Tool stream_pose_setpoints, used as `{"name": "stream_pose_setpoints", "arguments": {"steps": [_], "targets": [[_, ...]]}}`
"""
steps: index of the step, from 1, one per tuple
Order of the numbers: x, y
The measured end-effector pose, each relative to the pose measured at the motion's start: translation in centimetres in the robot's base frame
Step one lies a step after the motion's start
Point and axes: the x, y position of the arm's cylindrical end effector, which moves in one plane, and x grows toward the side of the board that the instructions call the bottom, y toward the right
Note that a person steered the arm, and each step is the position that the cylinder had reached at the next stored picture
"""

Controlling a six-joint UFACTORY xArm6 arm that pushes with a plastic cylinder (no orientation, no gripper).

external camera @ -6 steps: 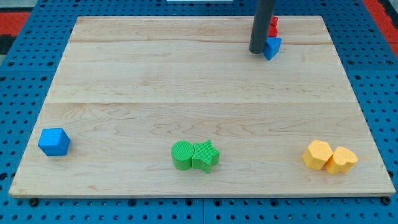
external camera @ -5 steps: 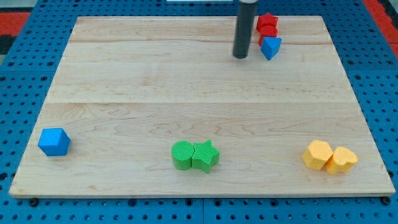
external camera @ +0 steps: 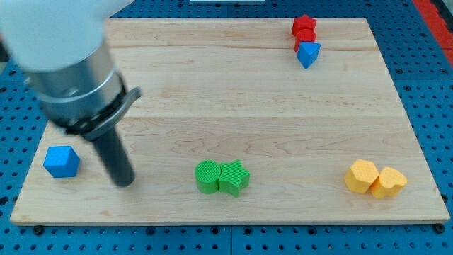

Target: Move the blue cube towards the blue triangle

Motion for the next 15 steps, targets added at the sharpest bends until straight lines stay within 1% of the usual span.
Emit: {"name": "stream_pose_setpoints", "arguments": {"steps": [1,2,3,4,5,6,8,9,11,12,15], "targets": [[3.8,-5.2],[3.5,-10.2],[0.8,-11.4],[-1.4,-9.8],[-3.7,-5.6],[-5.7,-4.8],[-9.1,-6.6],[-11.2,-6.7],[-16.0,-10.1],[-17.5,-7.9],[-17.8,5.9]]}}
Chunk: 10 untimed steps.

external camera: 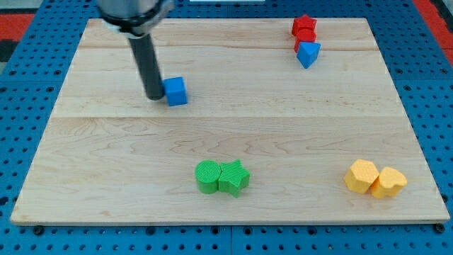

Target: Move the blue cube towards the blue triangle

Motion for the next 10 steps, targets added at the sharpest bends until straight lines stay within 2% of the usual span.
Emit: {"name": "stream_pose_setpoints", "arguments": {"steps": [3,10], "targets": [[-2.1,11.7],[-2.0,21.5]]}}
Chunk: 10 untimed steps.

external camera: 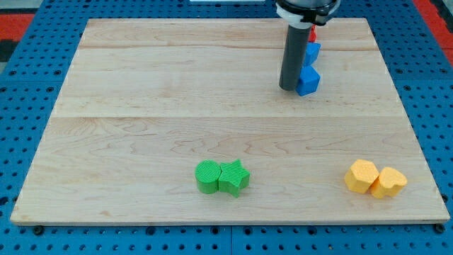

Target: Move the blue cube towards the blue triangle

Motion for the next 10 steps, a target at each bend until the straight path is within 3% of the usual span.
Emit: {"name": "stream_pose_setpoints", "arguments": {"steps": [6,10], "targets": [[2.6,4.5],[2.0,5.1]]}}
